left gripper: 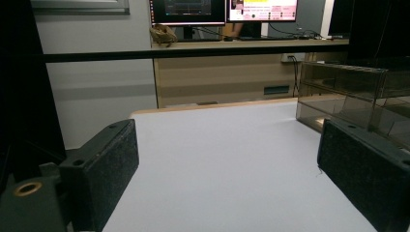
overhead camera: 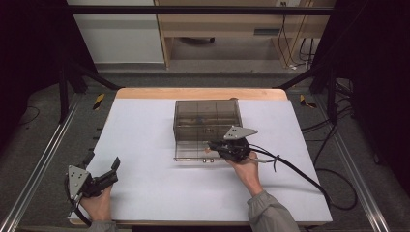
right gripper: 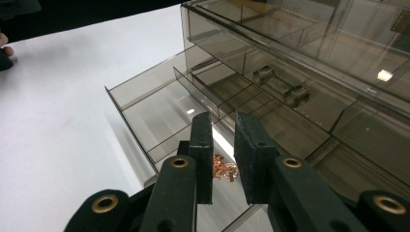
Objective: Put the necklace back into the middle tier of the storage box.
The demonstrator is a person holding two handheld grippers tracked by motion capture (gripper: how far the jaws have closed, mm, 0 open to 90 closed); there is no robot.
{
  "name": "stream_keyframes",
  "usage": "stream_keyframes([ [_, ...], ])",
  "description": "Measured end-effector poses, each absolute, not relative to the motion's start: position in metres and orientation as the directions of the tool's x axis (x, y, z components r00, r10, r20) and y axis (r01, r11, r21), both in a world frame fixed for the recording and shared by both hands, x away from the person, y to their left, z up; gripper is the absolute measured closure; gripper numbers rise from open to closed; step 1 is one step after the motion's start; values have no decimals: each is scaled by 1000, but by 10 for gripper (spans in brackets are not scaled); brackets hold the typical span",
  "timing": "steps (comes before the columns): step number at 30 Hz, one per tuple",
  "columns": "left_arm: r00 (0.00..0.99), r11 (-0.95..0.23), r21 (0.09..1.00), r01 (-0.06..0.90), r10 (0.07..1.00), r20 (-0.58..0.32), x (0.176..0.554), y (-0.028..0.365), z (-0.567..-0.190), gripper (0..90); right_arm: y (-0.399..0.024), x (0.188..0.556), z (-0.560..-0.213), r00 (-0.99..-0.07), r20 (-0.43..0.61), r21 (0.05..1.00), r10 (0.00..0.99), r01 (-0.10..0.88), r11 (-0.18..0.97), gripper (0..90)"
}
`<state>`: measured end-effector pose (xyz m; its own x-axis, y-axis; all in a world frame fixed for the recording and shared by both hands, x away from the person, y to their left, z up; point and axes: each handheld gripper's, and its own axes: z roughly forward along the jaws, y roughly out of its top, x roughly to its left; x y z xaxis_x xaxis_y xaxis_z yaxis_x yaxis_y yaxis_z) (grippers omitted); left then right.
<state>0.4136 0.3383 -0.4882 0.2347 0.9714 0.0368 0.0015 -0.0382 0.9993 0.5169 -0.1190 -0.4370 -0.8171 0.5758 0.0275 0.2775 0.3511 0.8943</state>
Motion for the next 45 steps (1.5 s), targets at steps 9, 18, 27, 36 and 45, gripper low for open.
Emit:
stream_keyframes([
  [9,235,-39,999,1,971,37,414,338,-488,74,-124,512,-427,-819,18,905,573,258,340,646],
  [18,235,-40,999,1,971,38,414,338,-488,74,-130,504,-415,-805,-17,914,593,229,336,419],
  [27,235,-41,999,1,971,39,414,338,-488,74,-145,498,-403,-783,-26,920,621,225,321,208],
  [36,235,-42,999,0,971,41,413,338,-488,74,-161,490,-395,-752,-63,926,656,200,319,85],
  [45,235,-42,999,1,971,41,414,338,-488,74,-188,483,-390,-706,-62,944,705,189,271,68],
])
